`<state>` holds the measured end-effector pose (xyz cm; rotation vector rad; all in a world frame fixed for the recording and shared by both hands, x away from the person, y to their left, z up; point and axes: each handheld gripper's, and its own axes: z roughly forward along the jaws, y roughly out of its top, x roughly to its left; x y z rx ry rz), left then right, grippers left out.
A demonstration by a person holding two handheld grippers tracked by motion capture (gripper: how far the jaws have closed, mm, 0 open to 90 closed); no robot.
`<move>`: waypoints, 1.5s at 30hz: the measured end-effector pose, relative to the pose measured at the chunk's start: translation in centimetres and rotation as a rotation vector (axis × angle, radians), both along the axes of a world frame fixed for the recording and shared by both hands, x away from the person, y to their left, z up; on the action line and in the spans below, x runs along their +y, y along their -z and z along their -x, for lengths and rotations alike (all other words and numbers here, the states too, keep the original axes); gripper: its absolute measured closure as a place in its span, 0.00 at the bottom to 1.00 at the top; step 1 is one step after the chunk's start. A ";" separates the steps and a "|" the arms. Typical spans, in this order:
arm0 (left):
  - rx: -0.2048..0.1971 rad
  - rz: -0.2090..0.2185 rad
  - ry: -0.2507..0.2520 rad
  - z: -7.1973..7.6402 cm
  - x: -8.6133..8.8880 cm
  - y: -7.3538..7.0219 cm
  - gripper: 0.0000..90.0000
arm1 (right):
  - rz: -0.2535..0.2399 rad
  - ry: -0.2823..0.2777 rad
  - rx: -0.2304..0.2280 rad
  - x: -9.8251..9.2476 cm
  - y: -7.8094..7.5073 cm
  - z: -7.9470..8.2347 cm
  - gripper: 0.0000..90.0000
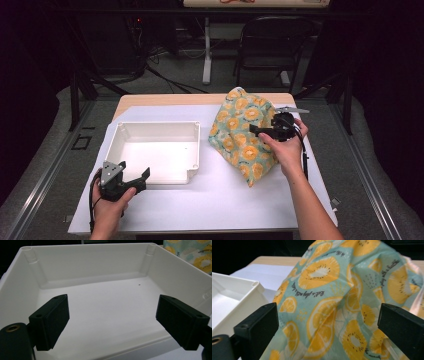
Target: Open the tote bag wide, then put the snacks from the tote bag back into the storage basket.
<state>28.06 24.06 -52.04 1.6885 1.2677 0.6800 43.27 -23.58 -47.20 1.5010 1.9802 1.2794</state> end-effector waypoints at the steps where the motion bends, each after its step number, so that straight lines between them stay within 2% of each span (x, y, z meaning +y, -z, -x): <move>1: 0.002 -0.002 0.001 0.0 -0.1 0.0 0.14 | 0.010 0.000 0.000 0.1 0.2 -0.1 0.09; 2: 0.002 -0.002 0.001 0.0 -0.1 0.0 0.14 | 0.013 -0.002 0.000 0.3 0.4 -0.2 0.14; 3: 0.001 -0.004 0.006 0.1 -0.2 0.0 0.14 | 0.013 -0.002 0.000 0.3 0.4 -0.2 0.14; 4: 0.001 -0.009 0.009 0.1 -0.2 0.0 0.14 | 0.010 -0.021 0.002 0.5 0.6 -0.3 0.18; 5: 0.005 -0.017 0.012 0.1 -0.3 0.0 0.14 | 0.010 -0.021 0.002 0.5 0.6 -0.3 0.18; 6: 0.001 -0.018 0.014 0.2 -0.3 0.0 0.14 | 0.019 -0.044 -0.018 0.8 0.7 -0.2 0.26; 7: 0.001 -0.018 0.014 0.2 -0.3 0.0 0.14 | 0.019 -0.044 -0.018 0.8 0.7 -0.2 0.26; 8: 0.001 -0.017 0.013 0.2 -0.4 0.0 0.14 | 0.032 -0.043 -0.037 1.1 0.6 0.0 0.42; 9: 0.001 -0.017 0.012 0.2 -0.4 0.0 0.14 | 0.025 -0.055 -0.048 1.1 0.6 0.1 0.53; 10: 0.002 -0.016 0.012 0.1 -0.4 0.0 0.14 | 0.025 -0.055 -0.048 1.1 0.6 0.1 0.53; 11: 0.000 -0.015 0.013 0.1 -0.4 0.1 0.14 | 0.034 -0.065 -0.061 1.3 0.5 0.2 0.68; 12: 0.000 -0.018 0.015 0.1 -0.5 0.0 0.15 | 0.041 -0.072 -0.062 1.4 0.5 0.3 0.76; 14: -0.005 -0.016 0.013 0.2 -0.6 -0.1 0.15 | 0.057 -0.095 -0.065 1.4 0.5 0.5 0.90; 15: -0.005 -0.016 0.013 0.2 -0.6 -0.1 0.15 | 0.057 -0.095 -0.065 1.4 0.5 0.5 0.90; 17: -0.011 -0.015 0.018 0.2 -0.8 -0.3 0.16 | 0.058 -0.098 -0.086 1.5 0.5 0.9 1.00; 18: -0.020 -0.011 0.025 0.2 -1.1 -0.5 0.16 | 0.033 -0.115 -0.106 1.4 0.4 1.6 1.00; 19: -0.020 -0.011 0.025 0.2 -1.1 -0.5 0.16 | 0.033 -0.115 -0.106 1.4 0.4 1.6 1.00; 23: -0.035 -0.003 0.050 0.2 -2.4 -1.3 0.16 | 0.031 -0.151 -0.160 1.7 -0.1 3.9 1.00; 27: -0.037 -0.003 0.077 0.1 -4.0 -1.8 0.16 | 0.024 -0.185 -0.193 1.8 -0.5 5.8 1.00; 28: -0.037 -0.003 0.077 0.1 -4.0 -1.8 0.16 | 0.024 -0.185 -0.193 1.8 -0.5 5.8 1.00; 29: -0.039 -0.009 0.085 0.1 -4.3 -1.9 0.16 | 0.020 -0.205 -0.205 2.0 -0.7 6.9 1.00; 31: -0.044 -0.021 0.113 0.1 -5.4 -2.2 0.16 | 0.029 -0.229 -0.216 2.1 -0.7 8.0 1.00; 36: -0.059 -0.021 0.132 -0.1 -6.6 -2.8 0.17 | 0.033 -0.259 -0.213 2.4 -0.2 9.5 1.00; 38: -0.061 -0.019 0.150 -0.3 -7.3 -3.0 0.17 | 0.035 -0.272 -0.197 2.4 0.6 10.4 1.00; 39: -0.061 -0.022 0.168 -0.5 -8.0 -3.1 0.17 | 0.034 -0.276 -0.197 2.5 0.8 10.5 1.00; 41: -0.062 -0.022 0.175 -0.6 -8.3 -3.2 0.17 | 0.032 -0.276 -0.188 2.5 1.1 10.7 1.00; 42: -0.063 -0.010 0.198 -1.0 -9.2 -3.3 0.17 | 0.026 -0.287 -0.177 2.5 1.5 10.9 1.00; 45: -0.058 -0.001 0.219 -1.4 -10.1 -3.5 0.18 | 0.021 -0.298 -0.162 2.6 2.0 11.2 1.00</move>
